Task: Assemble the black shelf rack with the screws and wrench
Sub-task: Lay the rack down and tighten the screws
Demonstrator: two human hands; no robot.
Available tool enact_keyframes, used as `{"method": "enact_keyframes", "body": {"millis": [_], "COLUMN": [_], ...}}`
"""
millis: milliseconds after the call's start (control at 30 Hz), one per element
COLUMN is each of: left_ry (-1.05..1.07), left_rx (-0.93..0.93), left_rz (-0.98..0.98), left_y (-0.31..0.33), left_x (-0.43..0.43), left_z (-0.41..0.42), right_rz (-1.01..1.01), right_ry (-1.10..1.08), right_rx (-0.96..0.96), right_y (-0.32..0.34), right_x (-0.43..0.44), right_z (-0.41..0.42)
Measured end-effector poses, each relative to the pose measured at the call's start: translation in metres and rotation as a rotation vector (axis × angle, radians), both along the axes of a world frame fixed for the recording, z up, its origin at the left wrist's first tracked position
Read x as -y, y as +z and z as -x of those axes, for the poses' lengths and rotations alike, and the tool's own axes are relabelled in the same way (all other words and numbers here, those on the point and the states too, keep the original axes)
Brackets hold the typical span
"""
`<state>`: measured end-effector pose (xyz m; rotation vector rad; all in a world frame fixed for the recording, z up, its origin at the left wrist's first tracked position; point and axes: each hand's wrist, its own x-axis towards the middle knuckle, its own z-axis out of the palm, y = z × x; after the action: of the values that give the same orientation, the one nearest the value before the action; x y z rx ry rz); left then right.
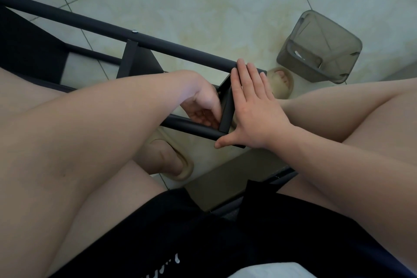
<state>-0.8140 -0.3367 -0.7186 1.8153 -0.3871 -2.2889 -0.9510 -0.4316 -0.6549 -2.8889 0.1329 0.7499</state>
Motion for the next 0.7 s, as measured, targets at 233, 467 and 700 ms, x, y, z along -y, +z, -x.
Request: {"method": "enact_keyframes", "body": {"millis": [233,467,700], "left_ry": [0.007,-0.041,0.022], "left_rx": [-0.035,-0.002,-0.061], "left_rz": [0.014,0.004,-0.015], "left_y": [-0.0005,-0.0019,-0.0016], "left_x": [0.0037,0.0036,0.0028], "left_z": [-0.0026,-0.0021,-0.0021], "right_rz": [0.024,0.013,0.005], "right_ry": [0.002,0.001,-0.003], "right_rx": [0.003,0.004,0.0], "right_y": [-0.0021,-0.0025,-0.0019], "right_x": [0.0003,0.0002,0.0003], "right_z": [0.0006,0.0011,0.0008]}}
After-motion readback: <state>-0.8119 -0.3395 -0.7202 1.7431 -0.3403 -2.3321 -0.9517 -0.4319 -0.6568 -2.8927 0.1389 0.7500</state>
